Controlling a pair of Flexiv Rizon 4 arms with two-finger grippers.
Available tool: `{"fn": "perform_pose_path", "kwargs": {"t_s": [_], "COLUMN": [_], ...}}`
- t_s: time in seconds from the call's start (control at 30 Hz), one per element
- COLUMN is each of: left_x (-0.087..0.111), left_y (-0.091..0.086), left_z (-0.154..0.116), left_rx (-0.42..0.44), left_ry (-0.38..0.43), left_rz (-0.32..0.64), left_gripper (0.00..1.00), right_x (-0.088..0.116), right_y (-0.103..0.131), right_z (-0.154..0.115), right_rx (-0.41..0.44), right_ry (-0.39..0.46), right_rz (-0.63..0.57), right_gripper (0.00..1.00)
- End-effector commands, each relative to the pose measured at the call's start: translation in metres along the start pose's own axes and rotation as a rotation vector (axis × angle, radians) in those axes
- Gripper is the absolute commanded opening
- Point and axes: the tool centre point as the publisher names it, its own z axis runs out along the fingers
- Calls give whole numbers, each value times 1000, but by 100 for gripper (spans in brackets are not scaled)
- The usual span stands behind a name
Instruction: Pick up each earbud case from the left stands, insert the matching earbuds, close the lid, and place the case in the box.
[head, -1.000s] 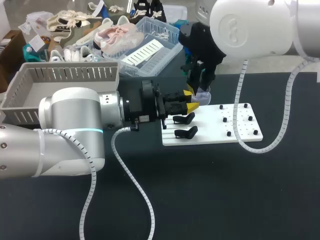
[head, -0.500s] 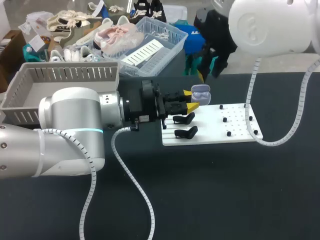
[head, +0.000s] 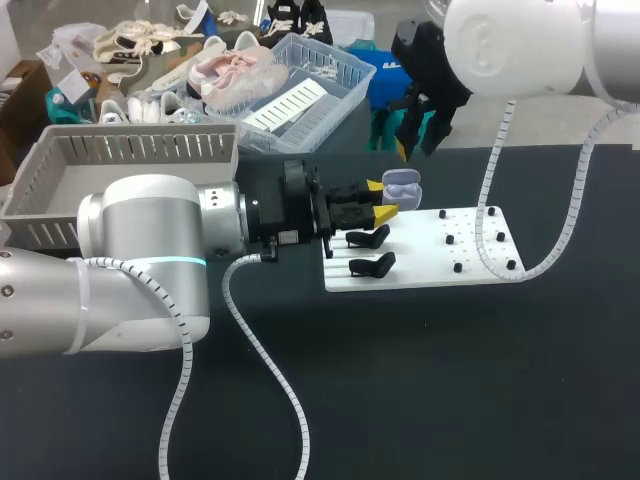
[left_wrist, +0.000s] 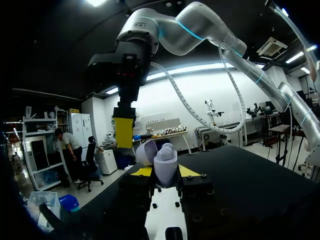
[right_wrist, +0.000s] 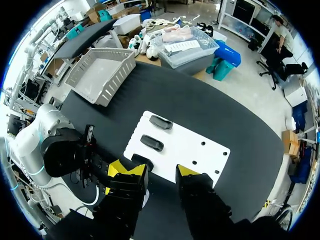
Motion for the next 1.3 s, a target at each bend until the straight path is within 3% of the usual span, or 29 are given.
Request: {"fn": "perform_pose_path", "kwargs": {"t_s": [0.03, 0.93, 1.3], "left_x": [0, 0, 0], "left_y": [-1, -1, -1], "left_z": [1, 1, 1], "left_rx": [-5, -5, -5], "left_ry": [-2, -2, -2], "left_rz": [1, 1, 1], "left_gripper": [0, 0, 0], "right_x": [-2, 34, 57], "right_y": [3, 23, 21], "right_z": [4, -5, -31], "right_rx": [-4, -17, -23], "right_ry": [25, 22, -67], "right_rz": [-6, -7, 45], "right_gripper": [33, 34, 36]}}
